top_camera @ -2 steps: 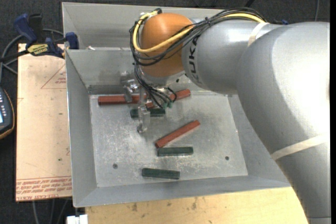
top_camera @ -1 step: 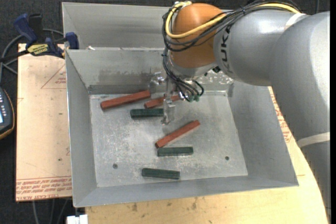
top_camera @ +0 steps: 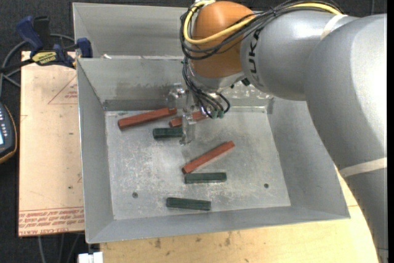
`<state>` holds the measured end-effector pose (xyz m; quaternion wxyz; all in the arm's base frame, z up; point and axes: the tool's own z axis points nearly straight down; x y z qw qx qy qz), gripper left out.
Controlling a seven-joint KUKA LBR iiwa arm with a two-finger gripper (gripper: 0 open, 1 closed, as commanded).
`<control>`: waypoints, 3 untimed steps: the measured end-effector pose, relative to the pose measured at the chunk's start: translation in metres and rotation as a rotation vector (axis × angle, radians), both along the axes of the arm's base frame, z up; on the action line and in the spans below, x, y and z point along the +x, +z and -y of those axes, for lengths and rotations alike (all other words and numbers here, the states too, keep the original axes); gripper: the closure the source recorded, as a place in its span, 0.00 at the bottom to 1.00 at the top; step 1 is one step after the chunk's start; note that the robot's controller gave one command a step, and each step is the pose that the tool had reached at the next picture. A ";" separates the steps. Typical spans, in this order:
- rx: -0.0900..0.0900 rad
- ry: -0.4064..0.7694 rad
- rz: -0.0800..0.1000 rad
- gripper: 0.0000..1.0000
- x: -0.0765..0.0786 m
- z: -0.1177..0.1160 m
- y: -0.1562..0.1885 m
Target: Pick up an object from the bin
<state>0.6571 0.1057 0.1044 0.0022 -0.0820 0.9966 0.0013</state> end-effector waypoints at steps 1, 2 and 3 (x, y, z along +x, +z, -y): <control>0.000 -0.059 -0.001 0.00 -0.003 -0.003 -0.035; 0.000 -0.061 0.000 0.00 -0.001 -0.003 -0.034; 0.002 -0.061 0.007 1.00 0.001 -0.004 -0.029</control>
Offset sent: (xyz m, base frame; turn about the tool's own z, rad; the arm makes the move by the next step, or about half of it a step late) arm -0.0033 0.0020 -0.0344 0.0593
